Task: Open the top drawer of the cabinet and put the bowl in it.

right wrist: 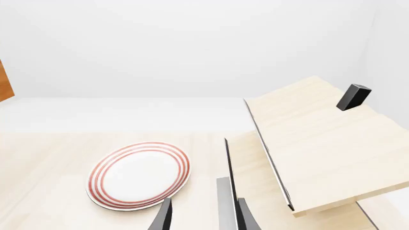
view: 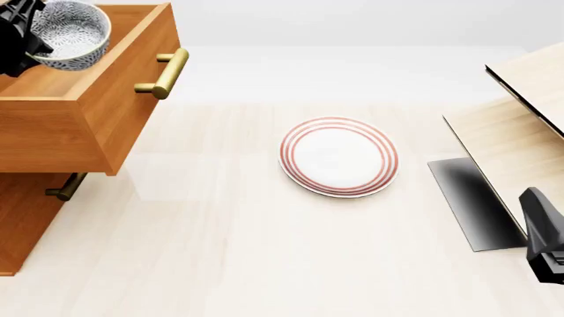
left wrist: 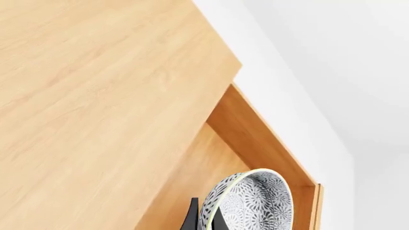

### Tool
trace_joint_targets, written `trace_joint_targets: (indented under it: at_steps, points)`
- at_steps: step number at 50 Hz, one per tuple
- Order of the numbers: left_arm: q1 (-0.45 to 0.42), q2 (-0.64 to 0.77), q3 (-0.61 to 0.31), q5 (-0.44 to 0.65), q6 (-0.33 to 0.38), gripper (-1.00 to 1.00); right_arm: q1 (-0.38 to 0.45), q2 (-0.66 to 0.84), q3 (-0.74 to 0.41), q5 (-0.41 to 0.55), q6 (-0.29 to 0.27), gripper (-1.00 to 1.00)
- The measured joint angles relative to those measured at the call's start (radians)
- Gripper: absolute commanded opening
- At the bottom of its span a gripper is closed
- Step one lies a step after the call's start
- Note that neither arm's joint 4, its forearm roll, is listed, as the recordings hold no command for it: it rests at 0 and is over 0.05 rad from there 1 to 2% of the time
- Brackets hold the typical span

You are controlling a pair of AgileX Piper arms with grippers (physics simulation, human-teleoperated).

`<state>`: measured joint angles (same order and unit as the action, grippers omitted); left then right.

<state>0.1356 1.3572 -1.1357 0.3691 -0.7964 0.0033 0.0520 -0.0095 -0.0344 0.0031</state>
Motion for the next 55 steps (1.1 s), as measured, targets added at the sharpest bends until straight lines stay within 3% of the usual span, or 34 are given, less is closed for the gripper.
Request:
trace_joint_targets:
  at_steps: [22, 23, 55]
  points:
    - [0.004, 0.025, 0.012, -0.014, 0.006, -1.0, 0.0, 0.0, 0.0, 0.0, 0.0, 1.0]
    - [0.004, 0.026, 0.013, -0.014, 0.006, 1.0, 0.0, 0.0, 0.0, 0.0, 0.0, 1.0]
    - [-0.01, -0.071, 0.013, 0.067, 0.038, 1.0, 0.0, 0.0, 0.0, 0.0, 0.0, 1.0]
